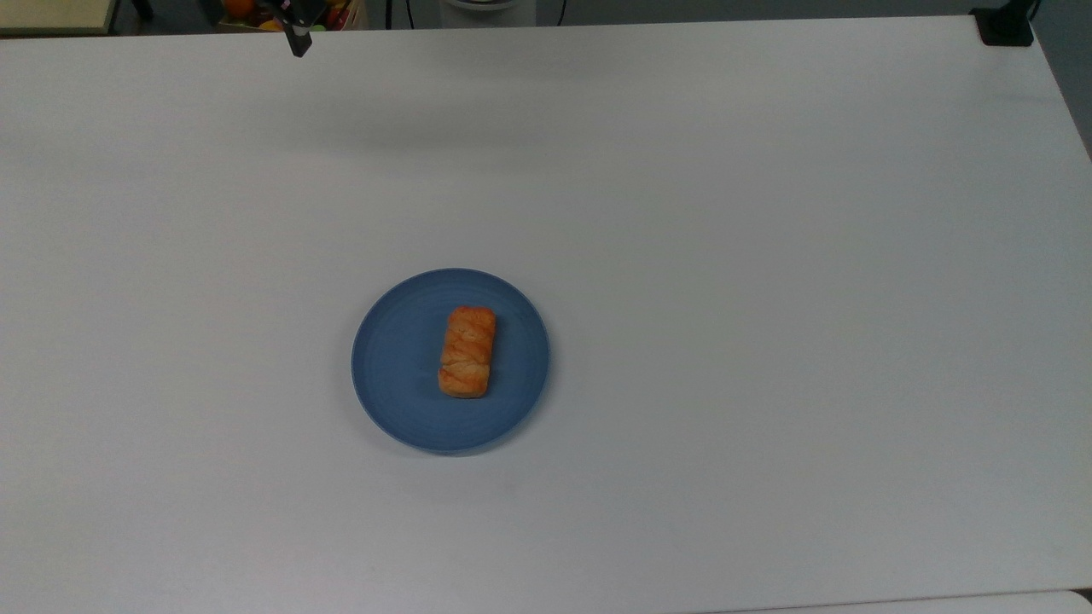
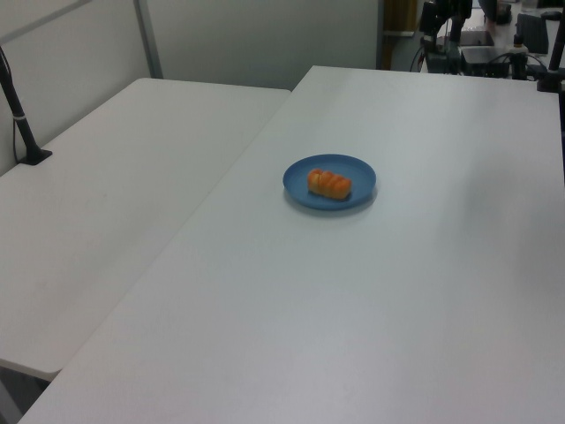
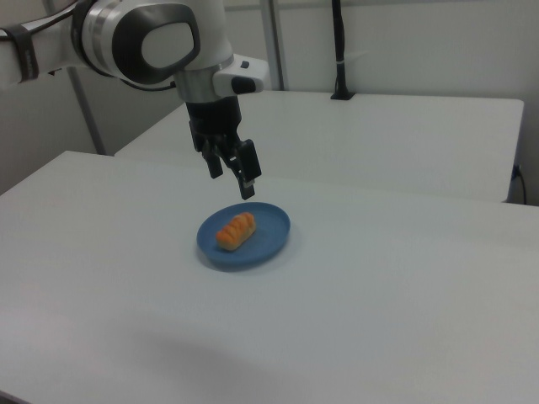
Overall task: Put the bread on the table
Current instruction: 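Move the gripper down toward the orange bread roll on the blue plate, then lower the open gripper over the bread roll and close on it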
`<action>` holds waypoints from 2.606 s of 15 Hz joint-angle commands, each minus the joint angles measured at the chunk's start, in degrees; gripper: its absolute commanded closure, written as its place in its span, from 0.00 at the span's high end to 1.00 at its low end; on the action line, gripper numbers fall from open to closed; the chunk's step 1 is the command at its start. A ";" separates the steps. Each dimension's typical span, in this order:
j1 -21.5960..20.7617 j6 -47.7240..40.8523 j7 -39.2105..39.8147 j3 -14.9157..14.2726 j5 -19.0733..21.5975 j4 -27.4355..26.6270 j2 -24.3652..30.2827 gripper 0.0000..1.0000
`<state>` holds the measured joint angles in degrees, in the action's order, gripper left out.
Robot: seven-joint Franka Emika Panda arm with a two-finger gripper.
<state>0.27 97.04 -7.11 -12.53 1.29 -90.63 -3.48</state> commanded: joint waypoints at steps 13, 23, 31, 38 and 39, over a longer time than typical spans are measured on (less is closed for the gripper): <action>0.08 0.52 1.14 -0.04 4.50 1.51 -1.26 1.00; -0.45 0.61 2.28 0.31 5.92 3.69 -3.89 1.00; -4.40 10.79 1.31 0.76 8.99 5.64 -11.53 1.00; -10.81 21.25 -5.80 0.76 8.99 5.47 -19.27 1.00; -11.43 22.39 -6.85 0.76 8.99 5.47 -20.24 1.00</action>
<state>-8.37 115.79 -10.33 -11.26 9.48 -85.72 -21.02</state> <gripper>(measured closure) 0.000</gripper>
